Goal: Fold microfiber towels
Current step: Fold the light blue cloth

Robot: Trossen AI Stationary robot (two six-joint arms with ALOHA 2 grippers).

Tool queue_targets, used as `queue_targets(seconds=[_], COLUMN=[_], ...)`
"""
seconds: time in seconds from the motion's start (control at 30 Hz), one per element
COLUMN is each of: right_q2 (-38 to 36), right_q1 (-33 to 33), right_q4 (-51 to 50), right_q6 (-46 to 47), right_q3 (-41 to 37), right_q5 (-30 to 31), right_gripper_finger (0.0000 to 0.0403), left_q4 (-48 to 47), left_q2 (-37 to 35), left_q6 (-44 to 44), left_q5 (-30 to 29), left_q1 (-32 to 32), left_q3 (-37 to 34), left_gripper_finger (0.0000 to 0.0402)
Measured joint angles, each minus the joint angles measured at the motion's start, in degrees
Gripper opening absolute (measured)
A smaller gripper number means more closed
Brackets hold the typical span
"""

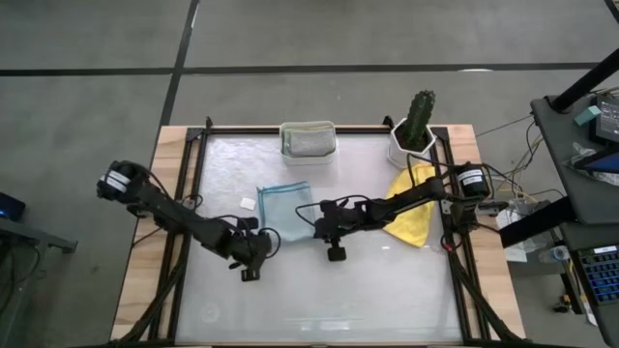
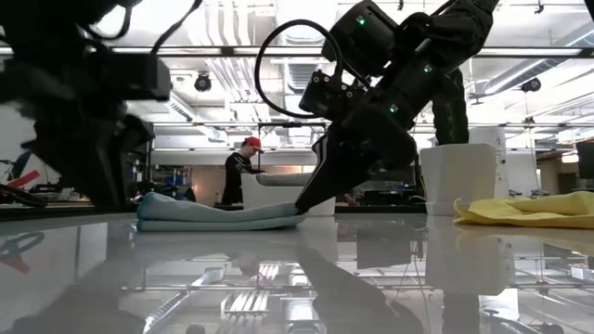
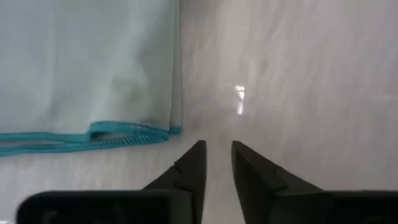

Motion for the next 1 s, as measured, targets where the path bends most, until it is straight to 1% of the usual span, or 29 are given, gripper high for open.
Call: queue_targets(seconds=[0.07,0.1,0.23,0.3,0.4,0.5,0.6,0.73,0.87,1.0], right_q2=[-0.02,-0.06,-1.82,-3.16,-4.74,-5.22,-4.46,-1.98,1.10,4.12], right_q1=[0.04,0.04,0.02,-0.10,-0.42,-1.66,-4.23,-9.00,-13.63,-16.88], right_q4=[-0.21,-0.36,-1.82,-2.61,-3.13,-0.91,3.56,9.33,15.34,18.90], right_q6=[0.26,0.28,0.22,0.27,0.06,-0.92,-1.14,0.25,1.52,5.98], right_q3=[0.00,0.00,-0.02,-0.02,-0.02,-0.02,-0.02,-0.02,-0.02,-0.02], right_q5=[-0.76,-0.82,-0.86,-0.84,-0.69,-0.60,-0.41,-0.30,-0.14,-0.08], right_gripper_finger=[0.0032,0.0039,0.0069,0.0083,0.0100,0.0106,0.0099,0.0072,0.0039,0.0012], left_q4=[0.03,0.20,3.57,6.70,10.36,11.21,11.63,12.83,16.42,16.91], left_q2=[-1.65,-2.32,-3.30,-2.99,-1.17,0.74,2.11,2.97,3.22,3.18], left_q6=[1.56,2.03,4.73,6.22,7.48,7.42,5.60,2.43,1.49,1.42], left_q5=[-0.73,-2.03,-10.28,-13.15,-13.62,-13.60,-12.75,-9.92,-9.05,-9.02], left_q1=[0.09,0.09,0.24,0.58,1.32,1.46,1.46,1.49,1.49,1.49], left_q3=[0.18,0.17,-0.29,-0.84,-2.41,-3.17,-3.76,-4.83,-6.40,-6.60], left_gripper_finger=[0.0077,0.0081,0.0086,0.0084,0.0072,0.0051,0.0028,0.0005,0.0003,0.0004])
